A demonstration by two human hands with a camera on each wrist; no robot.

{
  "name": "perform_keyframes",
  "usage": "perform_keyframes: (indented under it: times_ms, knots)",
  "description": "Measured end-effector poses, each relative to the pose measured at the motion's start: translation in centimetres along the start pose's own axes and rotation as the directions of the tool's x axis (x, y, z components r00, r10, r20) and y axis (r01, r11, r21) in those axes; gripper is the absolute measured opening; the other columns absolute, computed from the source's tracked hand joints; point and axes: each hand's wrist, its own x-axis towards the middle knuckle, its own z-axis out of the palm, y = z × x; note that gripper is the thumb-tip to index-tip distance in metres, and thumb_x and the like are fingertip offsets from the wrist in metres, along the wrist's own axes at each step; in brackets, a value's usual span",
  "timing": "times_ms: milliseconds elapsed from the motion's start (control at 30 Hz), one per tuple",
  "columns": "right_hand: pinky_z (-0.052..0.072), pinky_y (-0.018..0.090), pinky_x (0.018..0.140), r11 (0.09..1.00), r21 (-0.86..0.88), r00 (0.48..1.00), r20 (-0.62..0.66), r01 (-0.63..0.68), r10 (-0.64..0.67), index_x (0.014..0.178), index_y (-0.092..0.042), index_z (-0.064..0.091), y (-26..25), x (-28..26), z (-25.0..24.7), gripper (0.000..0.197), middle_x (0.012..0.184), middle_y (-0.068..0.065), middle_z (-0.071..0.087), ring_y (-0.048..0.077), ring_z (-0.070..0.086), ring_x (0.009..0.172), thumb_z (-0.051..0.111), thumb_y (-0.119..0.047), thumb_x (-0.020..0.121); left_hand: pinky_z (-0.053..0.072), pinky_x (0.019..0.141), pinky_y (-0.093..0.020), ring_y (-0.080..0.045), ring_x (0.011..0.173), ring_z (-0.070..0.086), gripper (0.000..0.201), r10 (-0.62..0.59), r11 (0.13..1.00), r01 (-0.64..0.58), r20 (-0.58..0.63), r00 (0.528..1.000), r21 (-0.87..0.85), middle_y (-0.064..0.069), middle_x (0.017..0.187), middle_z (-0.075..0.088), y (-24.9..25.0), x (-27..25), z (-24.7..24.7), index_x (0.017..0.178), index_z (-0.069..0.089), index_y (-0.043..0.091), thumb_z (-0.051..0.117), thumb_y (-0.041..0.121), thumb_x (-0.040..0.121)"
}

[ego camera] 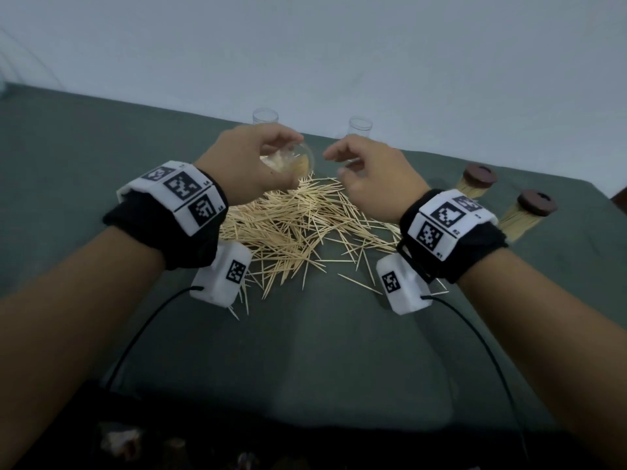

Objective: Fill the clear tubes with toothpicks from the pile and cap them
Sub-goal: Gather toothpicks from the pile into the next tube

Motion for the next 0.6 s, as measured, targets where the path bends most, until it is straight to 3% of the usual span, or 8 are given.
perform_keyframes:
  times_ms: [100, 233, 333, 467, 600]
  knots:
    - [0.046, 0.026, 0.092, 0.986, -0.163, 0.983, 0.172, -0.038, 0.067, 0.114, -0.035, 0.061, 0.6, 1.8, 0.4, 0.02, 0.117, -0.011, 0.061, 0.006, 0.058, 0.104, 0.056, -0.035, 0.095, 0.044, 0.087, -0.016, -0.006, 0.11, 0.059, 0.058, -0.016, 1.0, 0.016, -0.041, 0.999, -0.003, 0.013, 0.119, 0.063, -0.5, 0.1, -0.6, 0.127, 0.059, 0.03, 0.082, 0.032, 0.074]
    - [0.043, 0.036, 0.1, 0.936, -0.352, 0.929, 0.344, -0.005, 0.135, 0.121, -0.037, 0.06, -0.4, 4.0, 1.5, 0.039, 0.131, -0.01, 0.058, 0.014, 0.055, 0.118, 0.055, -0.059, 0.088, 0.04, 0.08, -0.009, -0.006, 0.108, 0.059, 0.059, -0.041, 0.999, 0.041, -0.068, 0.997, -0.009, 0.011, 0.118, 0.063, -0.9, 0.3, -1.1, 0.128, 0.059, 0.026, 0.082, 0.031, 0.074]
    - [0.04, 0.033, 0.093, 0.918, -0.396, 0.9, 0.405, 0.017, 0.158, 0.12, -0.041, 0.06, -1.7, 5.1, 2.4, 0.054, 0.134, -0.008, 0.055, 0.016, 0.053, 0.118, 0.055, -0.074, 0.078, 0.041, 0.081, -0.01, -0.007, 0.107, 0.059, 0.059, -0.045, 0.999, 0.045, -0.058, 0.997, -0.003, 0.012, 0.116, 0.062, -1.0, 0.4, -1.2, 0.128, 0.058, 0.025, 0.081, 0.03, 0.074]
    - [0.038, 0.03, 0.085, 0.913, -0.408, 0.882, 0.434, 0.012, 0.182, 0.115, -0.042, 0.062, -2.4, 5.8, 4.1, 0.058, 0.127, -0.009, 0.058, 0.015, 0.055, 0.111, 0.068, -0.073, 0.067, 0.046, 0.087, -0.017, -0.009, 0.106, 0.061, 0.059, -0.057, 0.998, 0.056, -0.056, 0.997, -0.018, 0.012, 0.113, 0.063, -1.2, 0.6, -1.3, 0.127, 0.058, 0.026, 0.082, 0.029, 0.074]
    - [0.04, 0.028, 0.078, 0.903, -0.429, 0.891, 0.418, 0.025, 0.175, 0.109, -0.038, 0.065, -2.2, 5.5, 4.3, 0.044, 0.11, -0.011, 0.061, 0.013, 0.056, 0.095, 0.07, -0.064, 0.073, 0.039, 0.074, -0.006, -0.007, 0.103, 0.06, 0.059, -0.059, 0.998, 0.058, -0.052, 0.997, -0.012, 0.011, 0.112, 0.064, -1.0, 0.7, -1.2, 0.128, 0.059, 0.026, 0.082, 0.03, 0.074]
